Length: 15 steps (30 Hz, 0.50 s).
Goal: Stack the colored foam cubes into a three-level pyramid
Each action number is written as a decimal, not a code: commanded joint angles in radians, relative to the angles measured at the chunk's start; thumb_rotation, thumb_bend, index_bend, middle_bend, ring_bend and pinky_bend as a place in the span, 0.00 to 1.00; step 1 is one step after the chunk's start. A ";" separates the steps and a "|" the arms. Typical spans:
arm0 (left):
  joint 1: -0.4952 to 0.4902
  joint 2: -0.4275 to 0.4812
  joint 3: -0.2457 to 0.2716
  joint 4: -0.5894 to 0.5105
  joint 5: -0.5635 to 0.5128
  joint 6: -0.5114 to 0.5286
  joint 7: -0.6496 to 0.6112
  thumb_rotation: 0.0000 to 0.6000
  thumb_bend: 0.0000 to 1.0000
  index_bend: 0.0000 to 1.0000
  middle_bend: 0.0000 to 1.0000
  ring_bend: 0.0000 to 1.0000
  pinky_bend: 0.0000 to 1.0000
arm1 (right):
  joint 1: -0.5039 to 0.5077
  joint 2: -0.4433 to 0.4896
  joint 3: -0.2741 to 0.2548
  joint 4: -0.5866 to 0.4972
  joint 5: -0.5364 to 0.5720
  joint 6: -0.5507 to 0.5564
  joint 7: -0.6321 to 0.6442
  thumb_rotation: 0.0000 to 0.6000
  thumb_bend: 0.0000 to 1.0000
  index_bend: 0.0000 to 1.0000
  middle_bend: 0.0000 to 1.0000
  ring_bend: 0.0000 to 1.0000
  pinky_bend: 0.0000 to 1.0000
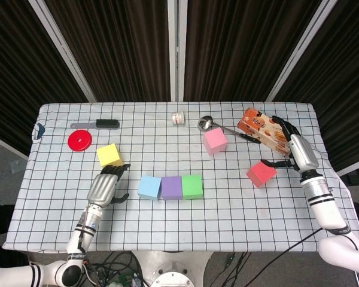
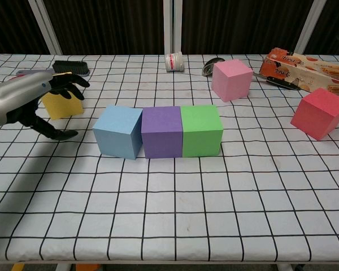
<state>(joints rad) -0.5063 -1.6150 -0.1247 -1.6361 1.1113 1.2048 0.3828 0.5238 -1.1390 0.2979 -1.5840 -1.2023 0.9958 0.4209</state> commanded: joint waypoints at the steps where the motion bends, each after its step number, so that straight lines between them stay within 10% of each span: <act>1: 0.001 0.016 0.011 -0.002 -0.028 -0.014 0.040 1.00 0.21 0.13 0.20 0.18 0.14 | 0.002 -0.004 -0.002 0.000 0.000 -0.001 -0.006 1.00 0.03 0.00 0.08 0.00 0.00; 15: -0.014 -0.035 -0.053 0.151 -0.013 -0.021 -0.057 1.00 0.21 0.13 0.20 0.18 0.14 | 0.004 0.000 0.000 -0.012 0.026 -0.005 -0.041 1.00 0.03 0.00 0.08 0.00 0.00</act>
<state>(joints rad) -0.5195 -1.6473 -0.1768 -1.4853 1.0952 1.1874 0.3292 0.5272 -1.1394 0.2973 -1.5966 -1.1768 0.9909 0.3802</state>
